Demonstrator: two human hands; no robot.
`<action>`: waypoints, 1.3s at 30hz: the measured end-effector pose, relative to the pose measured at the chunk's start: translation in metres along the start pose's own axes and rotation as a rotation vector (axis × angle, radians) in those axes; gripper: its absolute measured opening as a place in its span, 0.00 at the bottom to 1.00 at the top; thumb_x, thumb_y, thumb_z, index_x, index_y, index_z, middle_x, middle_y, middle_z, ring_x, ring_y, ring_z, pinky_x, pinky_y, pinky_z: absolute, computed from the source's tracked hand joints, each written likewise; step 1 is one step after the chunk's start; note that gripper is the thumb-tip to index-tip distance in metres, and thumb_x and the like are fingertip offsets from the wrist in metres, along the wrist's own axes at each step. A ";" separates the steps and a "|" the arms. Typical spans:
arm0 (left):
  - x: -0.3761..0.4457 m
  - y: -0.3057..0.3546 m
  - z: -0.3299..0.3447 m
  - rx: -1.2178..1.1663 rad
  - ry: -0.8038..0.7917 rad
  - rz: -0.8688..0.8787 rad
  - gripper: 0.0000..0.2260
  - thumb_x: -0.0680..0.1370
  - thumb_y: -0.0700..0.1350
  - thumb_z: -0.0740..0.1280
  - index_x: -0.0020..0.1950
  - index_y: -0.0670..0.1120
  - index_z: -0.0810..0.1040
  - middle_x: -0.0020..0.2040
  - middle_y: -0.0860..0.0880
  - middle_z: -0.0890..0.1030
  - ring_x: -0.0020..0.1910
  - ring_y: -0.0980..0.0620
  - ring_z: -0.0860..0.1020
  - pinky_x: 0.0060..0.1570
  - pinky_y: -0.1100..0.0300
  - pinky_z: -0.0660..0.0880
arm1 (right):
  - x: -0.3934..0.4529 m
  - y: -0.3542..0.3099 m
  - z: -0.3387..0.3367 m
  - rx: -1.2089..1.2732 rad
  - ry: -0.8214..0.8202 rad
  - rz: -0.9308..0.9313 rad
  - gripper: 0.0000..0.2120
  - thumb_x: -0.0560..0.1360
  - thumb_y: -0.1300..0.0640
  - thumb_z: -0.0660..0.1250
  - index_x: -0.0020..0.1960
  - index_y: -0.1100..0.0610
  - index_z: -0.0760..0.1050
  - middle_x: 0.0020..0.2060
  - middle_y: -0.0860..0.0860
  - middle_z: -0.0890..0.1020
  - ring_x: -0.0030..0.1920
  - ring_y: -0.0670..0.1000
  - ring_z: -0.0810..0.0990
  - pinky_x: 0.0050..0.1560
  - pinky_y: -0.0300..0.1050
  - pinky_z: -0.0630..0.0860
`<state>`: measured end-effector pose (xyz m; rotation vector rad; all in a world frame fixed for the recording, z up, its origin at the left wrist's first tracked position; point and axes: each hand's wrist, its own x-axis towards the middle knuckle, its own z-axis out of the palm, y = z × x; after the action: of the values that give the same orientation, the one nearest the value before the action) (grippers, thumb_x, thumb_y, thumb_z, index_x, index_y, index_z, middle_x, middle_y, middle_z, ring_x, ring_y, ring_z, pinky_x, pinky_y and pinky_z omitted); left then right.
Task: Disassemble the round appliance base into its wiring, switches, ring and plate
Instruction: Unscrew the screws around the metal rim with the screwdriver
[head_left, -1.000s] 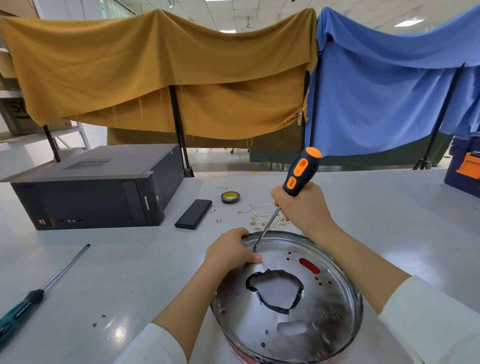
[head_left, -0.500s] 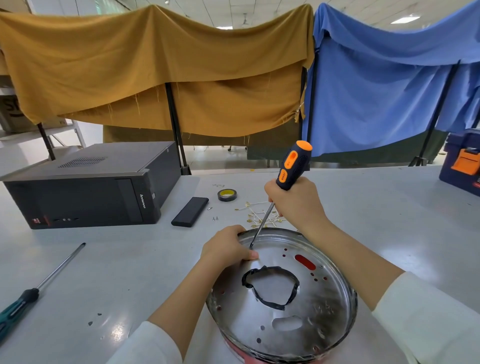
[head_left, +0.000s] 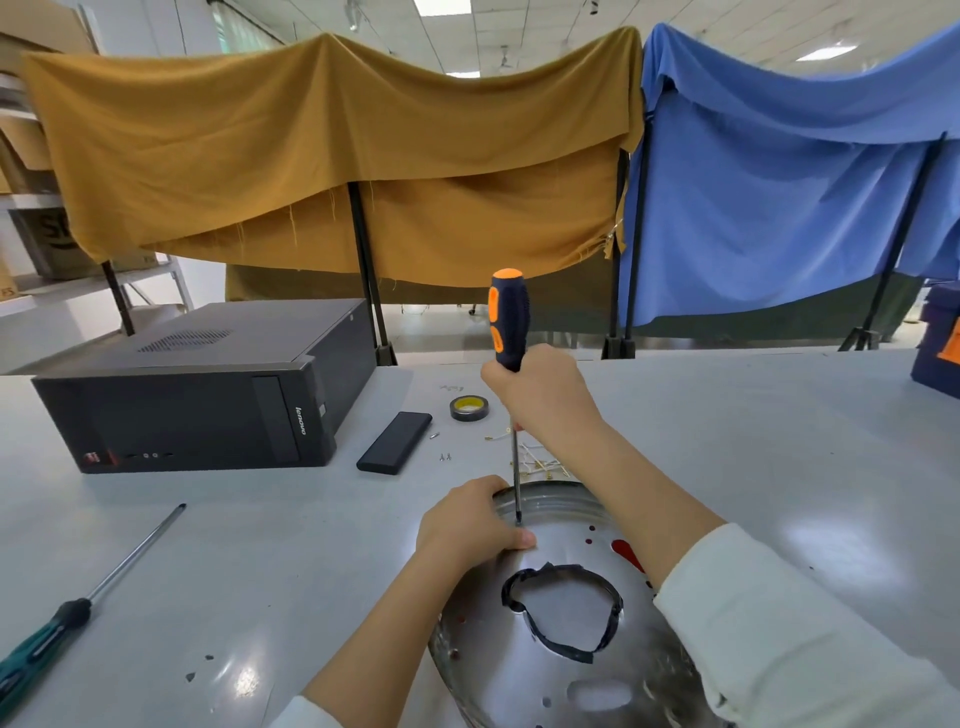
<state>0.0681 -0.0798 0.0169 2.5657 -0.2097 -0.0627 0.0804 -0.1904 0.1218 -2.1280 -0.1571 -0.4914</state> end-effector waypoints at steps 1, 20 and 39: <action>0.000 0.000 0.000 -0.003 0.002 0.003 0.25 0.64 0.58 0.73 0.59 0.57 0.73 0.54 0.56 0.78 0.52 0.53 0.76 0.44 0.59 0.70 | 0.000 -0.002 0.002 -0.002 -0.056 -0.012 0.13 0.72 0.52 0.63 0.31 0.56 0.66 0.19 0.48 0.70 0.21 0.47 0.72 0.25 0.38 0.66; -0.002 0.002 -0.002 0.028 -0.001 0.017 0.27 0.65 0.60 0.73 0.61 0.56 0.72 0.55 0.55 0.78 0.52 0.53 0.75 0.43 0.60 0.68 | 0.020 0.006 -0.038 -0.007 -0.577 0.060 0.12 0.75 0.51 0.59 0.38 0.58 0.72 0.22 0.52 0.72 0.20 0.48 0.64 0.22 0.36 0.65; -0.003 0.000 -0.002 0.002 -0.007 0.036 0.24 0.64 0.59 0.73 0.58 0.58 0.73 0.52 0.58 0.78 0.51 0.53 0.76 0.41 0.60 0.67 | 0.012 -0.014 -0.009 0.810 -0.664 -0.018 0.15 0.72 0.62 0.61 0.30 0.54 0.60 0.21 0.48 0.61 0.21 0.47 0.55 0.24 0.37 0.54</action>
<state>0.0653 -0.0785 0.0184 2.5634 -0.2589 -0.0576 0.0849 -0.1907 0.1415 -1.4060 -0.6325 0.2704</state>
